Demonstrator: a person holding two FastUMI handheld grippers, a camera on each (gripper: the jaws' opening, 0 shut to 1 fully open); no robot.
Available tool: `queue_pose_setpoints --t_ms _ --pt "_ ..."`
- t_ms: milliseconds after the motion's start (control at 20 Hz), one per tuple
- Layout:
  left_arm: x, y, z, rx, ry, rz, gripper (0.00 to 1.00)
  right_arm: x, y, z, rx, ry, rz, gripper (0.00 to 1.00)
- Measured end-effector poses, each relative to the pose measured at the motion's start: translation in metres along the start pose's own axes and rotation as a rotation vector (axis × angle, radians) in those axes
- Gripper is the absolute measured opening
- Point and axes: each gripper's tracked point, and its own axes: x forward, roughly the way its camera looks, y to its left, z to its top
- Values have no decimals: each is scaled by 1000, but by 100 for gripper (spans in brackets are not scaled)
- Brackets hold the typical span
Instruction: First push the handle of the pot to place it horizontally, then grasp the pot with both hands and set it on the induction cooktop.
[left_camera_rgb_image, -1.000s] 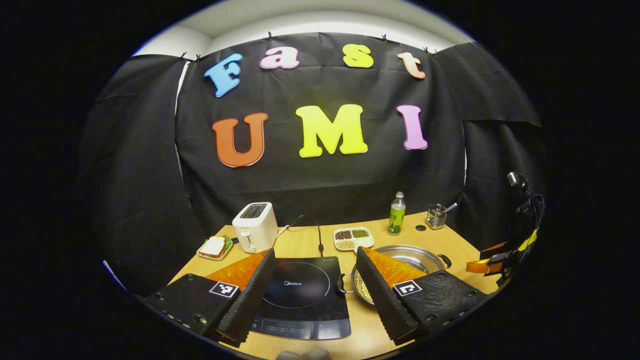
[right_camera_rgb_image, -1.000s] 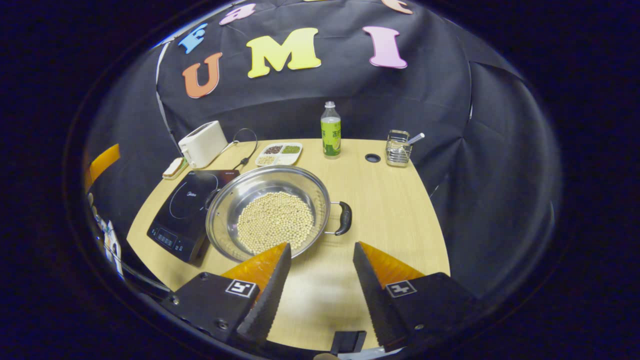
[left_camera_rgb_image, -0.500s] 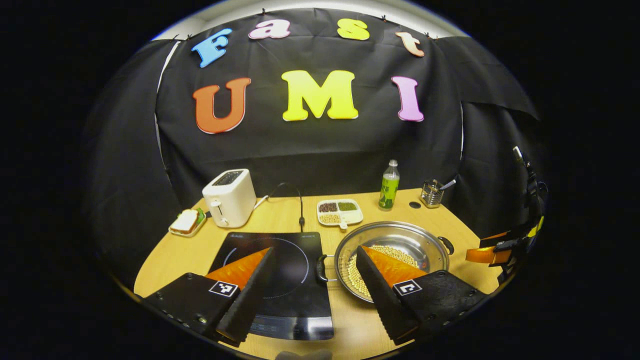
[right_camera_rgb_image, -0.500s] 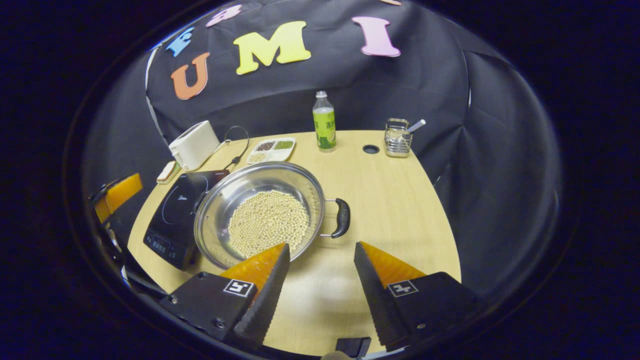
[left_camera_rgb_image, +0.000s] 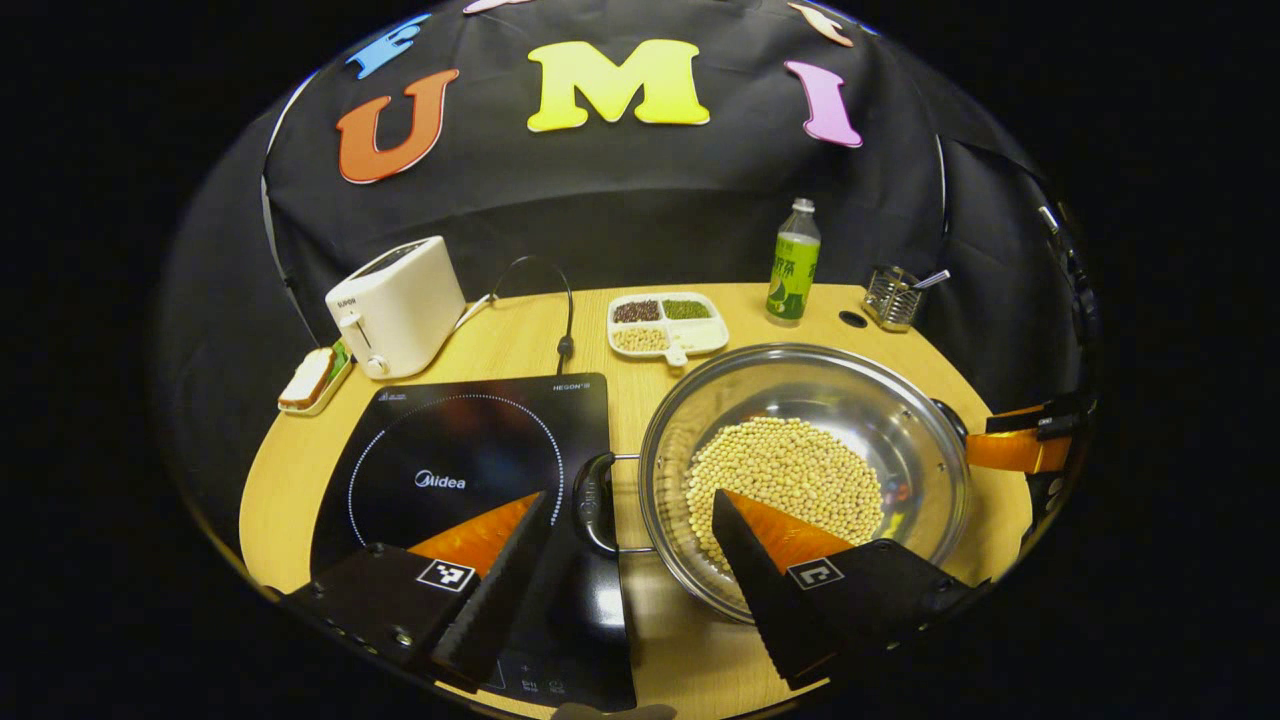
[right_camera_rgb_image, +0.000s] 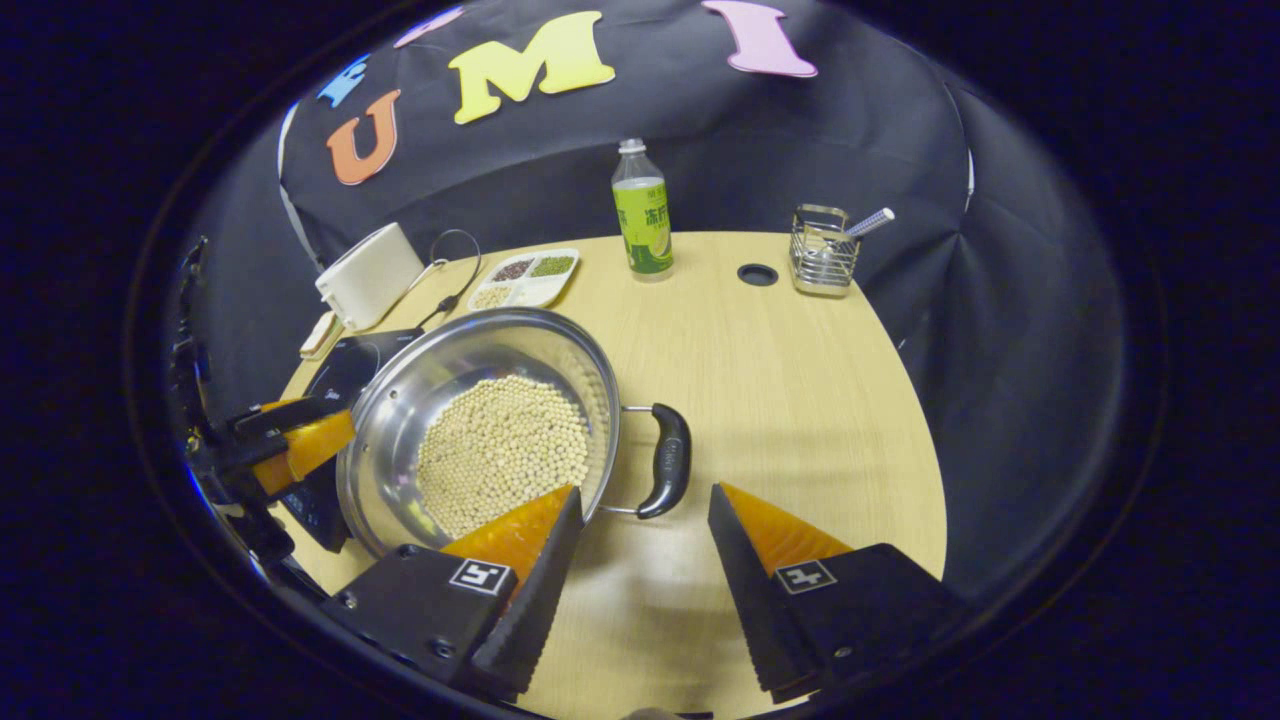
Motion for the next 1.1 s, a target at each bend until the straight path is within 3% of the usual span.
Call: queue_pose_setpoints --t_ms 650,800,1000,1100 --pt "30 -4 -9 -5 82 31 94 39 2 5 -55 103 30 80" --pt "31 1 -11 14 96 60 88 44 3 2 -19 126 24 73" --pt "32 4 -11 11 119 89 68 43 3 1 18 161 -17 65" --pt "33 5 -12 0 133 103 66 43 3 0 17 164 -28 63"
